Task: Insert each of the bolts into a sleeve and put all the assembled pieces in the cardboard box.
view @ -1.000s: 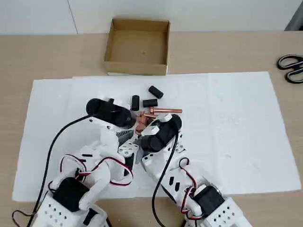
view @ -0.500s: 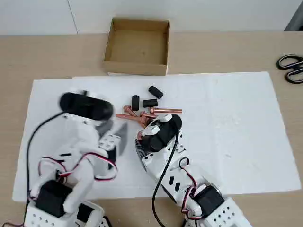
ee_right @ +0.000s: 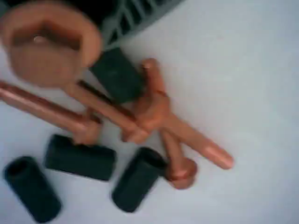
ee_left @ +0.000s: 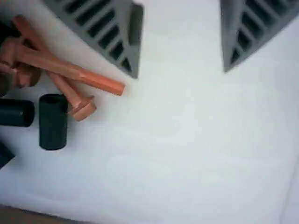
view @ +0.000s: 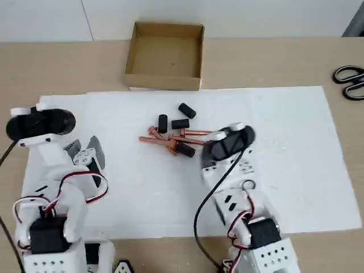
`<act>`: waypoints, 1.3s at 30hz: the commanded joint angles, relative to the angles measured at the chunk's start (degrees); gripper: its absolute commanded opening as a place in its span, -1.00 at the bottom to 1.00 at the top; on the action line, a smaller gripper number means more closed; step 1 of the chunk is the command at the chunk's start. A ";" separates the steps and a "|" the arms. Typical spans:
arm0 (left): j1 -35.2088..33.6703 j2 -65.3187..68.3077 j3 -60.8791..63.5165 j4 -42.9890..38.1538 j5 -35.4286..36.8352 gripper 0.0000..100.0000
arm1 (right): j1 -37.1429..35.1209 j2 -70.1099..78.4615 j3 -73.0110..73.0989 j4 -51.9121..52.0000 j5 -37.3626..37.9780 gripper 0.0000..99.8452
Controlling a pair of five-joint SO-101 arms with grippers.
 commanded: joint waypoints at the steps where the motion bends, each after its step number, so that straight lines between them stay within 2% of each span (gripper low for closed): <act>1: -0.62 -0.44 1.54 0.09 -5.10 -0.78 | 5.49 -0.31 -7.91 1.98 2.02 -0.99; 7: -0.62 -0.44 3.30 0.00 -8.00 -0.78 | 6.81 6.46 -22.51 4.62 2.11 -0.99; 10: -0.62 -0.44 3.12 0.00 -8.00 -0.78 | 6.64 18.15 -30.07 2.77 1.76 -0.99; 18: -0.53 -0.44 3.12 0.00 -8.00 -0.78 | 6.55 55.34 -56.44 -12.88 1.67 -0.99; 22: -0.53 -0.44 3.21 0.00 -8.00 -0.78 | 6.55 71.60 -70.86 -17.54 1.93 -0.99; 28: -0.53 -0.44 3.21 0.00 -8.00 -0.78 | 5.14 90.95 -89.05 -20.79 1.93 -0.99; 39: -0.53 -0.44 5.23 0.00 -8.09 -0.78 | 0.66 118.37 -113.14 -20.79 2.02 -0.99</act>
